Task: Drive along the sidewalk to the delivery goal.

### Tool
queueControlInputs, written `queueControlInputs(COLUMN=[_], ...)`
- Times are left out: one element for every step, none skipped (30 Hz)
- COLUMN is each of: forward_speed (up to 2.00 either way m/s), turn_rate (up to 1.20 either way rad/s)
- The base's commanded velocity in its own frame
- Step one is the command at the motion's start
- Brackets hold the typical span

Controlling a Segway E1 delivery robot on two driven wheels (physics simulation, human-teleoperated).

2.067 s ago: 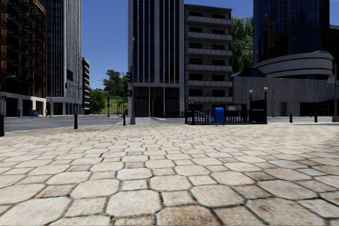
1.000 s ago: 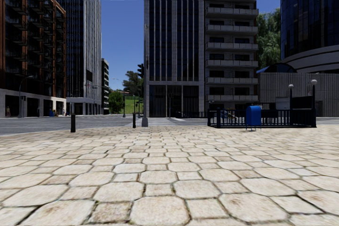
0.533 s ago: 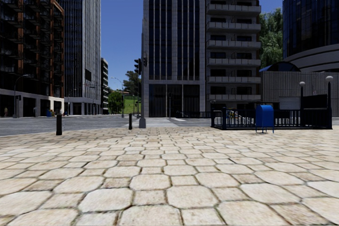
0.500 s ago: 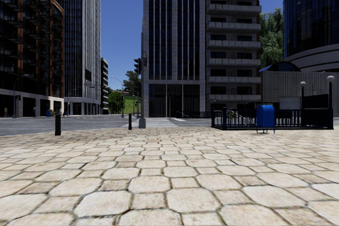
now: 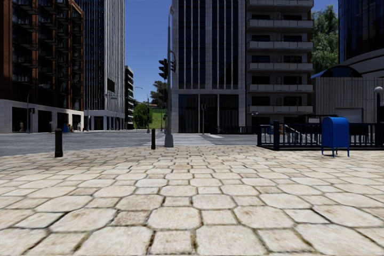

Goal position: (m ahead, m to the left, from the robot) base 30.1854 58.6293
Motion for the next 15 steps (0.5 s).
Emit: queueControlInputs(forward_speed=[2.0, 2.0, 2.0, 2.0, 2.0, 2.0, 2.0, 2.0, 2.0, 2.0, 2.0, 2.0, 2.0, 2.0, 2.0], turn_rate=[0.0, 0.0, 0.0, 0.0, 0.0, 0.0, 0.0, 0.0, 0.0, 0.0, 0.0, 0.0, 0.0, 0.0, 0.0])
